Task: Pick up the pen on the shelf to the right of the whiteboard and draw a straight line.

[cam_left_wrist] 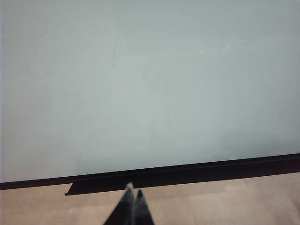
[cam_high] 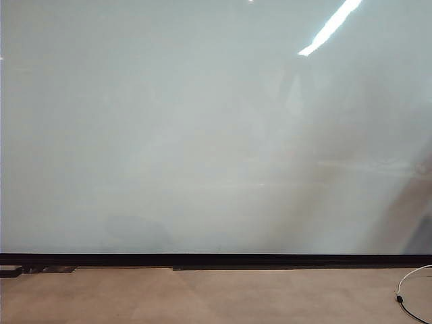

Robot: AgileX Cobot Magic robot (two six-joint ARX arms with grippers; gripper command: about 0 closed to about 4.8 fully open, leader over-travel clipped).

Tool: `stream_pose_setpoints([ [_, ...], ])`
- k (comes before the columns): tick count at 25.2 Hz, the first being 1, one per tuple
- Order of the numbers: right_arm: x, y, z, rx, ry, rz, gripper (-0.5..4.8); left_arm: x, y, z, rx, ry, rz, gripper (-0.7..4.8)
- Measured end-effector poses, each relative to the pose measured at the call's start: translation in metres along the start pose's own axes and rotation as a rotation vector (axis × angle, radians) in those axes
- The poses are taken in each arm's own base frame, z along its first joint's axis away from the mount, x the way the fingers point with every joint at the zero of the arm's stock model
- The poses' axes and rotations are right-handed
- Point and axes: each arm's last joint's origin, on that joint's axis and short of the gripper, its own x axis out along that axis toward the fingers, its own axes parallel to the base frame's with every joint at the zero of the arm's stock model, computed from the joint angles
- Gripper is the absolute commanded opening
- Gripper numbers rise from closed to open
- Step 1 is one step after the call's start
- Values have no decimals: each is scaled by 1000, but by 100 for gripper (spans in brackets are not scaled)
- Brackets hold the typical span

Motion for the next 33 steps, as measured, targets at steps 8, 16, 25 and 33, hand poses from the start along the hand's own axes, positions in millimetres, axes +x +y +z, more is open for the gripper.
stream_pose_setpoints([
  [8, 0, 0, 0, 8, 0, 3, 237, 0, 0, 0, 0, 0, 0, -5],
  [16, 0, 0, 0, 8, 0, 3, 198, 0, 0, 0, 0, 0, 0, -5],
  [25, -1, -2, 1, 4, -5, -14, 89, 0, 0, 0, 0, 0, 0, -5],
  [33, 1, 0, 1, 9, -4, -8, 33, 0, 0, 0, 0, 0, 0, -5],
])
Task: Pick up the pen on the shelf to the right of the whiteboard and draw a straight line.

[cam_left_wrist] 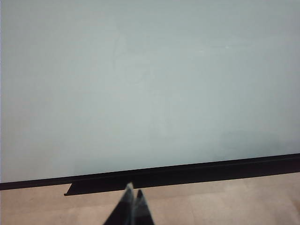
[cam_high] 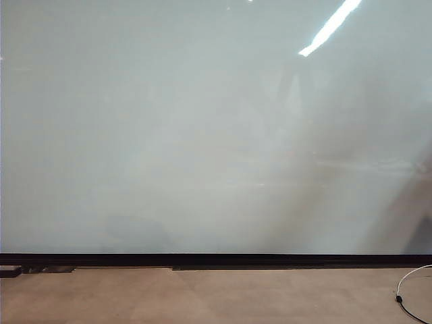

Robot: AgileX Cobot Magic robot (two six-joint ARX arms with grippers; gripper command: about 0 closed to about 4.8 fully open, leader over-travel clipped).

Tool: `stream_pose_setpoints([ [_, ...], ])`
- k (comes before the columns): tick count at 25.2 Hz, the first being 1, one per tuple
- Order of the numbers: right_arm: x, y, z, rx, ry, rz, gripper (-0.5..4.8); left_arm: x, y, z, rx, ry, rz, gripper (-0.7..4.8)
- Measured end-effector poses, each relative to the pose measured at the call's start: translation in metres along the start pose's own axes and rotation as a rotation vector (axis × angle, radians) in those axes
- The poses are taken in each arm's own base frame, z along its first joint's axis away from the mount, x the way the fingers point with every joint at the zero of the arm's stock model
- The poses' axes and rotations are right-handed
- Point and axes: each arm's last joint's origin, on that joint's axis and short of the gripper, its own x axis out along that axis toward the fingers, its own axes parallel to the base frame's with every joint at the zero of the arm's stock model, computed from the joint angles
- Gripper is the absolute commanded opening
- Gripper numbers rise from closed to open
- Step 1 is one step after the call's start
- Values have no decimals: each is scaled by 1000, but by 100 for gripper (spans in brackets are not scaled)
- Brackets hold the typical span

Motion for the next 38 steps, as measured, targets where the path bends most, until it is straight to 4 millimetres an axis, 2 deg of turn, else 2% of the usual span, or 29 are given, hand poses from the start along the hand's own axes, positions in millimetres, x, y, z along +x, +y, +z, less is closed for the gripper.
stream_pose_setpoints([
  [3, -2, -3, 7, -1, -13, -20, -8, 0, 0, 0, 0, 0, 0, -5],
  [6, -7, -7, 22, -7, -50, -61, -8, 0, 0, 0, 0, 0, 0, -5],
  [8, -15, -15, 41, -18, -77, -151, -8, 0, 0, 0, 0, 0, 0, -5],
  [14, -33, -23, 67, 63, 23, -320, -9, 0, 0, 0, 0, 0, 0, -5],
  [16, -44, -11, 82, 82, 46, -314, -9, 0, 0, 0, 0, 0, -1, -5],
  [21, -55, 25, 108, 56, 3, -281, -9, 0, 0, 0, 0, 0, 0, -5],
  [22, -59, 38, 118, 55, -5, -306, -9, 0, 0, 0, 0, 0, 0, -5],
  [24, -67, 60, 122, 29, 46, -373, -9, 0, 0, 0, 0, 0, 0, -5],
  [29, -84, 80, 135, -35, 85, -434, -9, 0, 0, 0, 0, 0, 0, -5],
  [32, -112, 102, 158, -61, 25, -422, -9, 0, 0, 0, 0, 0, 0, -5],
  [38, -147, 130, 170, -66, 26, -357, -9, 0, 0, 0, 0, 0, 0, -5],
])
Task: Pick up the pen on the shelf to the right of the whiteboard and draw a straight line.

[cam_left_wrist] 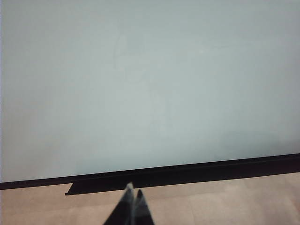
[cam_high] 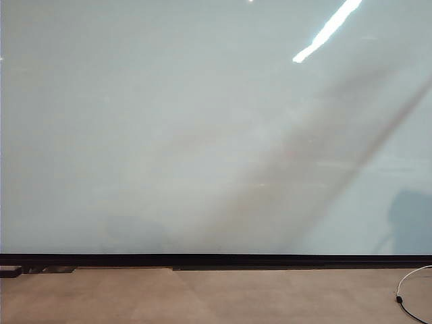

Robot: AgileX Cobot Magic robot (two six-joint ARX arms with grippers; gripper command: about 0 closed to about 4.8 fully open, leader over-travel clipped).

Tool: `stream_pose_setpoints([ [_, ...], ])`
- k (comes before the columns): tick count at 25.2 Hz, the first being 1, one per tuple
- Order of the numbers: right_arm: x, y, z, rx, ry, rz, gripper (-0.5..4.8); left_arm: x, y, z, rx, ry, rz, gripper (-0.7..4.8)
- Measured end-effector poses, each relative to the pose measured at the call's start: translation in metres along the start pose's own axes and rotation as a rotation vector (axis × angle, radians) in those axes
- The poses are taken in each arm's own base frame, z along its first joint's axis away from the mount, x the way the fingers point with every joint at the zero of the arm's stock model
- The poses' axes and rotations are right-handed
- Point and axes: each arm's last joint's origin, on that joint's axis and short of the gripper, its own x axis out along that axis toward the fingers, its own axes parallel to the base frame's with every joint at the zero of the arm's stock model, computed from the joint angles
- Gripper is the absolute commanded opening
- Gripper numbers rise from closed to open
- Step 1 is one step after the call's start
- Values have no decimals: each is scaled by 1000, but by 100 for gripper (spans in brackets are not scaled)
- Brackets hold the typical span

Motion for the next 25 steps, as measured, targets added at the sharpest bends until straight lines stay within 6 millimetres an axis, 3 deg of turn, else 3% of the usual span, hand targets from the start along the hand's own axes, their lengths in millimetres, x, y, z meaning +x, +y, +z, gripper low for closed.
stream_pose_setpoints([
  [4, -14, 11, -15, 37, 51, 62, -9, 0, 0, 0, 0, 0, 0, -5],
  [10, -15, 35, -42, 103, 145, 180, -9, 0, 0, 0, 0, 0, 0, -5],
  [16, -20, 79, -51, 102, 129, 340, -9, 0, 0, 0, 0, 0, 0, -5],
  [18, -22, 109, -53, 83, 127, 373, -9, 0, 0, 0, 0, 0, 0, -5],
  [25, -10, 165, -72, 56, 144, 524, -9, 0, 0, 0, 0, 0, 0, -5],
])
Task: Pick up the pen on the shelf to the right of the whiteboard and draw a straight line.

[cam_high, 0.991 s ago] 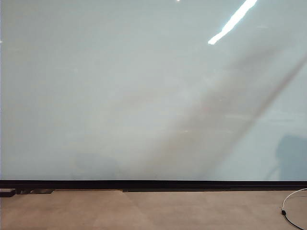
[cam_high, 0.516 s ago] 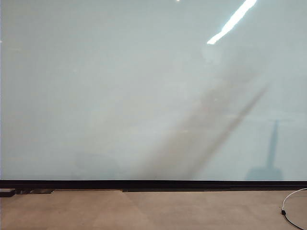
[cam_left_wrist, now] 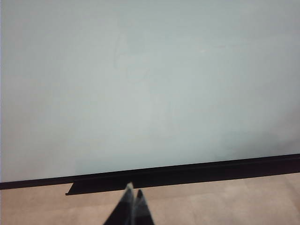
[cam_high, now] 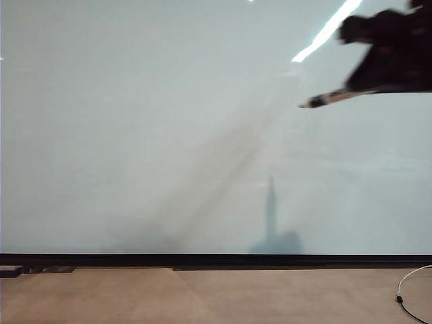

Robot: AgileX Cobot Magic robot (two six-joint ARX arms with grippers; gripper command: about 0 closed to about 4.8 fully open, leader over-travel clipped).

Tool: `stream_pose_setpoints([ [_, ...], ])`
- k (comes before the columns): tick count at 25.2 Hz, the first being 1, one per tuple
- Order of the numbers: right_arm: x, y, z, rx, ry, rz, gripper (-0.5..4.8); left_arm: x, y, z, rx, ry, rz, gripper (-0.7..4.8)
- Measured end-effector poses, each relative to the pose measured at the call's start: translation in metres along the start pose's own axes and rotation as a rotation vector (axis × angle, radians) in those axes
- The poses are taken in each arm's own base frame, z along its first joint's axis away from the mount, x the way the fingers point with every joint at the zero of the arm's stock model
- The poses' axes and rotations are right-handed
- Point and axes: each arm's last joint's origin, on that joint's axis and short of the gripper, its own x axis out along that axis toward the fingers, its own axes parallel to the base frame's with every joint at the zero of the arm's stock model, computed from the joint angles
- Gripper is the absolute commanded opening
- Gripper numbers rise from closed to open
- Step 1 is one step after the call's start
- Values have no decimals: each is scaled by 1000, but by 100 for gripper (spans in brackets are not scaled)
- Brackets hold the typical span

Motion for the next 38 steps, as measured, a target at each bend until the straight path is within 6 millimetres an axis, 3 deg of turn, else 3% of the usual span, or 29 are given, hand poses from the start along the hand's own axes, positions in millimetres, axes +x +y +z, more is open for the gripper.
stream_pose_setpoints([
  [4, 32, 22, -11, -4, 5, 94, -9, 0, 0, 0, 0, 0, 0, -5],
  [11, 86, 53, -9, 0, 16, 307, -9, 0, 0, 0, 0, 1, 0, -5],
  [17, 114, 60, -12, -8, 45, 437, -9, 0, 0, 0, 0, 1, 0, -5],
  [27, 127, 41, -13, -2, 44, 451, -9, 0, 0, 0, 0, 0, 0, -5],
  [38, 144, 45, -18, -2, 68, 513, -9, 0, 0, 0, 0, 0, 0, -5],
])
